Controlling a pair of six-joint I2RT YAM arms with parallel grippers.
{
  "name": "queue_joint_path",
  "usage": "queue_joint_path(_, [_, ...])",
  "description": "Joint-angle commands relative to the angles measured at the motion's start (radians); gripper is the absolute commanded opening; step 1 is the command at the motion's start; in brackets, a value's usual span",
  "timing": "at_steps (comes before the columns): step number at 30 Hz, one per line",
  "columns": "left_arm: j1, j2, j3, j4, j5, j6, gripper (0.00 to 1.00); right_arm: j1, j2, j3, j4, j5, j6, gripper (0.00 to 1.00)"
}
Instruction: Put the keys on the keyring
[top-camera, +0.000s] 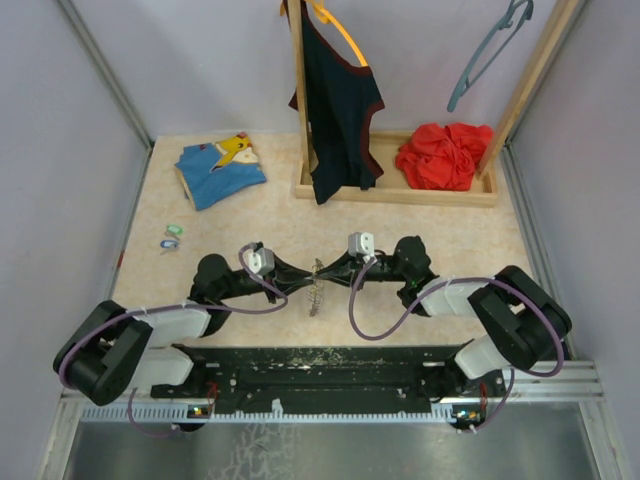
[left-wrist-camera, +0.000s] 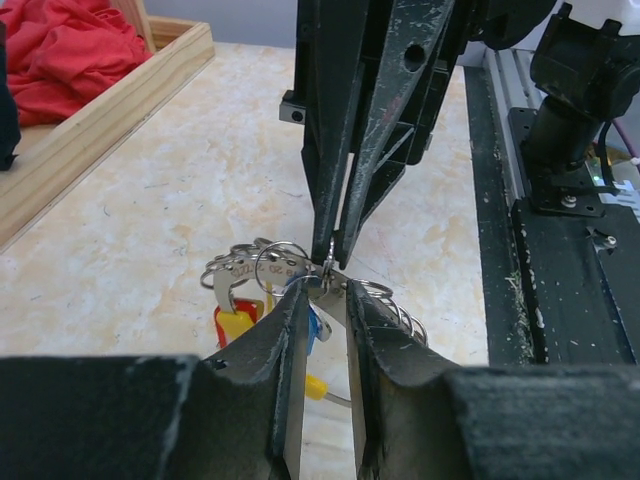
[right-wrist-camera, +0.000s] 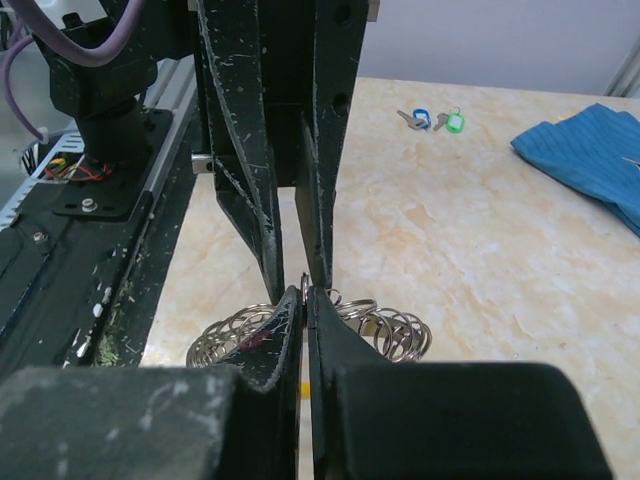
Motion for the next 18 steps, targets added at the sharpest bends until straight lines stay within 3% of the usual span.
queue_joint_path(1, [0.003,0.002,0.022,0.022,-0.04,0.002,0.28,-0.004,-0.001,0.029,0.098,-0.033,0.014,0.0])
queue_joint_path(13, [0.004,0.024,0.022,0.077,0.016,-0.018,0.27,-0.004,0.015,0.047,0.094,-0.076,0.023,0.0])
queue_joint_path(18, [0.004,0.055,0.028,0.122,0.063,-0.037,0.19,-0.004,0.021,0.054,0.08,-0.084,0.022,0.0])
